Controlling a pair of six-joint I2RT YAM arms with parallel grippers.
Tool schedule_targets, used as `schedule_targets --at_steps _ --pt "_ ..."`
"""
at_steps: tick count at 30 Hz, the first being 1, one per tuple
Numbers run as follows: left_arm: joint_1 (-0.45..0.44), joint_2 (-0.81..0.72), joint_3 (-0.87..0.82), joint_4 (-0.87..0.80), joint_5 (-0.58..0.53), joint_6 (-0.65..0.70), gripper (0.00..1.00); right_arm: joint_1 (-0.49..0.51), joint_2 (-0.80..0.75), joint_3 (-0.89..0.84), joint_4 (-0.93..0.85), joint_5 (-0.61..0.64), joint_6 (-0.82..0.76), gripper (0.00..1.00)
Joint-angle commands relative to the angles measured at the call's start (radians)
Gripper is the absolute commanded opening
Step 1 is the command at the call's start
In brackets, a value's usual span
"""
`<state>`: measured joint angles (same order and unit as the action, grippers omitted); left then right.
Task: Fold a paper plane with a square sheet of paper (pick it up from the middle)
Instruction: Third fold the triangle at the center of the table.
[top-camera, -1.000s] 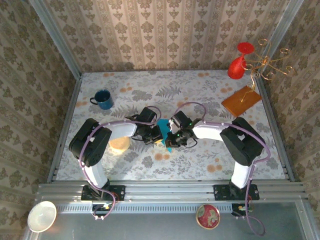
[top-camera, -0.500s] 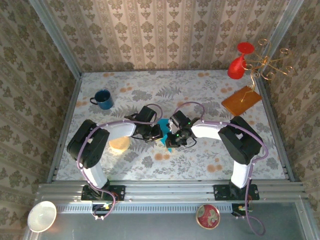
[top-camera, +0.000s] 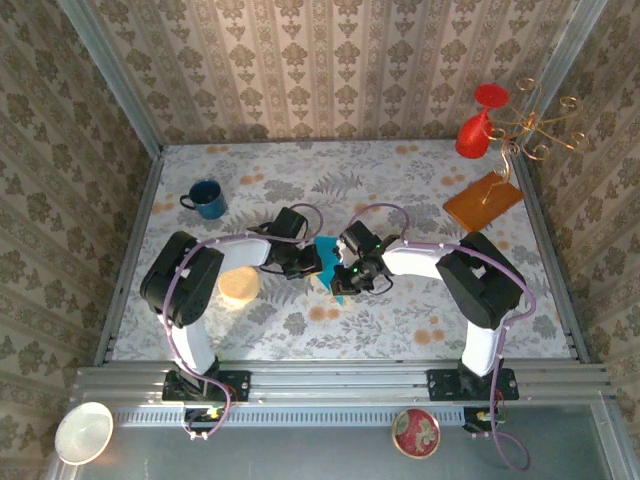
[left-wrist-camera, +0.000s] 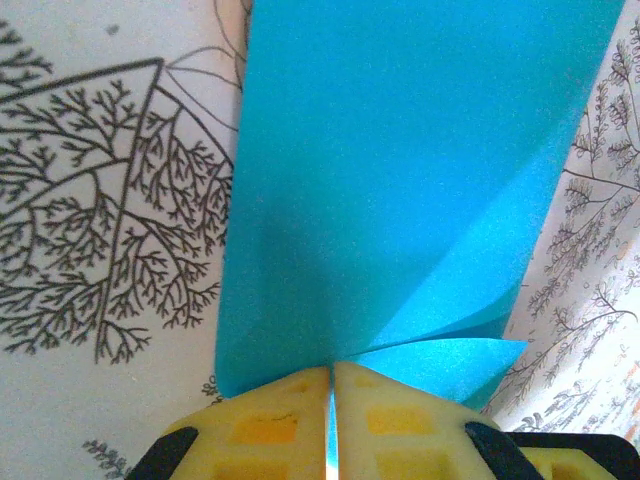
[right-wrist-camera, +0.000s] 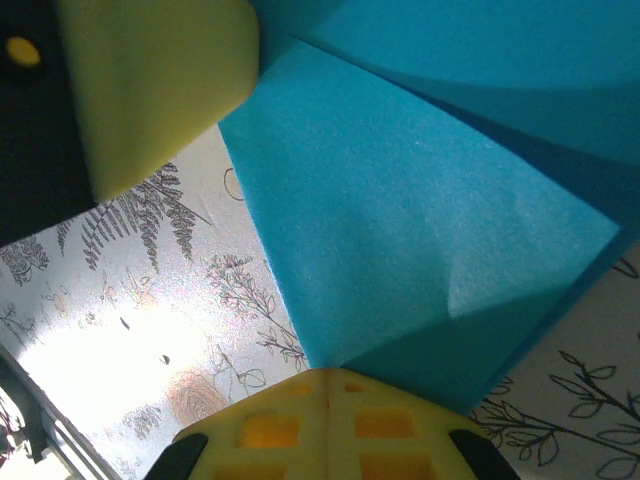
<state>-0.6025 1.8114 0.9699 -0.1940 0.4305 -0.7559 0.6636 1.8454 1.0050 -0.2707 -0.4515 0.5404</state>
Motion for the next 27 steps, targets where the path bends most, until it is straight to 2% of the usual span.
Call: schedule_targets --at_steps 1,13,17,22,27 --pt "0.036 0.036 -0.002 0.021 -0.008 0.049 0.11 0.002 0.067 -0.02 -0.129 0.095 -0.039 0.07" --pt "0.175 0.072 0.009 0.005 0.031 0.137 0.11 0.002 0.07 -0.06 -0.152 0.135 -0.047 0.06" --pt "0.191 0.041 0.025 0.006 0.021 0.145 0.11 0.001 0.068 -0.06 -0.135 0.131 -0.035 0.06" --pt "0.169 -0.033 0.042 -0.003 0.04 0.126 0.1 0.001 0.071 -0.055 -0.125 0.126 -0.033 0.06" --pt "0.07 -0.142 -0.013 0.017 0.023 0.059 0.1 -0.002 0.071 -0.045 -0.121 0.12 -0.036 0.06"
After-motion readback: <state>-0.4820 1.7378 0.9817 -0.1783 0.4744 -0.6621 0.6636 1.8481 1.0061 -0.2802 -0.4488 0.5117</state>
